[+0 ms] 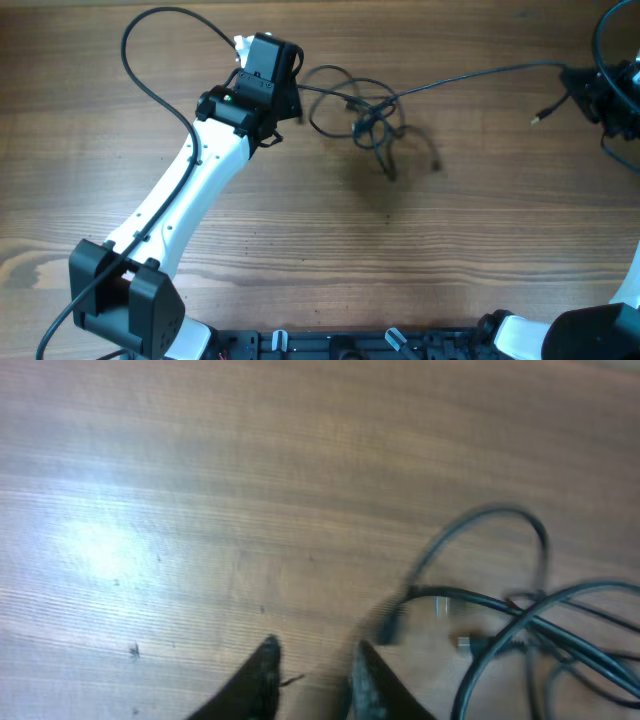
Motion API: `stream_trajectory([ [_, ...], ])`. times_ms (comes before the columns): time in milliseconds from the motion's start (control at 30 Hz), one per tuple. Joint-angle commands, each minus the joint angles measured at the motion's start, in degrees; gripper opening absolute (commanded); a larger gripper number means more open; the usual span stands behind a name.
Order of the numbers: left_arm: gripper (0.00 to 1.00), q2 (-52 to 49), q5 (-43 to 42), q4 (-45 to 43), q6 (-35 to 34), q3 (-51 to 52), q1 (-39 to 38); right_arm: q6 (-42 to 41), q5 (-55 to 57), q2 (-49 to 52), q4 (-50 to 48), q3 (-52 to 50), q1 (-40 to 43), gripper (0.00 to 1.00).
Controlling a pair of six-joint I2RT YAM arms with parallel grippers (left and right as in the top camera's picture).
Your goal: Untangle cables
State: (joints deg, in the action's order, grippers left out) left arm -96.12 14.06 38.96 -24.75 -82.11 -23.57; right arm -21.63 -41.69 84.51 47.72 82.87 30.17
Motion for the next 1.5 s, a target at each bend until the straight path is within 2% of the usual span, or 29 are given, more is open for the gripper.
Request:
stream_trajectory([
  [0,0.28,-0.44,6.93,-2.73,6.78,0.35,1.36,0.02,16.98,-1.31,2.16,1.2,0.28,0.04],
  [67,0.28,-0.44,9.84,-3.04,6.71,0.35,3.19,-1.01,21.44,-1.31,2.69,1.2,0.48,0.04],
  [133,0.25,-0.44,8.17,-2.4,4.98,0.35,5.51,-0.63,19.52,-1.31,2.64,1.2,0.55,0.04],
  [267,0.23,-0.44,-13.6,-2.36,4.66,0.35,8.37,4.0,8.81,-0.76,2.67,1.2,-1.57,0.04],
  [400,0.38,-0.7,-37.4,-8.7,4.83,0.35,6.23,6.56,7.48,-0.44,2.69,1.2,-7.76,0.05],
  [467,0.44,-1.25,-40.06,-11.15,4.81,0.35,3.96,6.47,7.56,-0.39,2.69,1.2,-9.6,0.13],
  [500,0.46,-1.55,-39.98,-11.87,4.81,0.35,2.67,6.47,7.54,-0.35,2.78,1.2,-10.32,0.17],
  [567,0.5,-2.45,-39.95,-13.09,4.81,0.35,-0.39,6.49,7.63,-0.33,3.43,1.2,-11.47,0.3],
  [633,0.51,-4.04,-39.95,-14.23,4.81,0.35,-3.02,6.47,9.11,-0.33,4.26,1.2,-11.74,0.51],
  [767,0.52,-8.02,-40.0,-15.93,4.79,0.35,-7.89,6.49,12.22,-0.33,4.66,1.2,-11.67,0.66],
  [933,0.51,-13.79,-39.74,-18.69,4.81,0.35,-14.82,6.51,12.33,-0.33,4.66,1.2,-11.67,0.67],
  [1067,0.48,-17.2,-35.78,-19.12,4.85,0.35,-18.29,6.64,12.35,-0.33,5.09,1.2,-11.67,0.67],
  [1233,0.46,-22.23,-34.73,-23.74,5.05,0.35,-22.25,6.67,12.35,-0.33,5.38,1.2,-11.69,0.67],
  [1467,0.41,-26.32,-26.51,-26.43,5.03,0.35,-25.35,7.98,12.33,-0.33,6.01,1.2,-11.69,0.67],
])
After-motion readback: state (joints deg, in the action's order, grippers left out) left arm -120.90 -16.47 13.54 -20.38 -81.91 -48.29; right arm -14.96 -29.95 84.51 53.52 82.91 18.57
